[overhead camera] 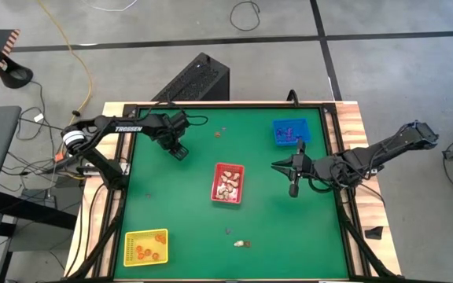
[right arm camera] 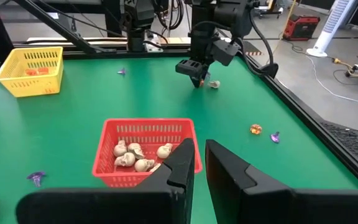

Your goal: Sort Halloween decoration

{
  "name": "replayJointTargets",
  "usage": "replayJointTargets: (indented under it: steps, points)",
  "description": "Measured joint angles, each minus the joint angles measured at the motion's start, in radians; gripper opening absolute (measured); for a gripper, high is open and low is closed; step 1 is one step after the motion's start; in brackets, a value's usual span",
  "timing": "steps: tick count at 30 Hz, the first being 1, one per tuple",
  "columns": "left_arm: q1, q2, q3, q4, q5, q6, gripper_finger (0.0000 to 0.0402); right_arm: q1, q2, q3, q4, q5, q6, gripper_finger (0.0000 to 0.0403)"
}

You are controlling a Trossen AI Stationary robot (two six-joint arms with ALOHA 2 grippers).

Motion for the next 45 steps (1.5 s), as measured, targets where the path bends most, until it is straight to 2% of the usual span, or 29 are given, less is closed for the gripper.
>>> replayJointTargets:
  steps: [16,28,35,40,45]
  points:
    - [0.0,0.0,0.0,-0.017,0.032,0.01,0.0139,0.0,0.0,0.0,0.0,0.0,0.0,0.0069]
    - [0.0,0.0,0.0,-0.031,0.045,0.009,0.0079,0.0,0.0,0.0,0.0,0.001,0.0,0.0069]
    - [0.0,-0.005,0.018,-0.053,0.064,0.029,0.0085,0.0,0.0,0.0,0.0,0.001,0.001,0.0069]
    - [-0.035,-0.074,0.06,-0.14,0.159,0.043,0.0087,0.0,0.0,0.0,-0.001,0.001,0.001,0.0069]
    - [-0.166,-0.195,0.062,-0.245,0.226,-0.023,0.0088,0.0,0.0,0.0,-0.024,0.001,0.0,0.0069]
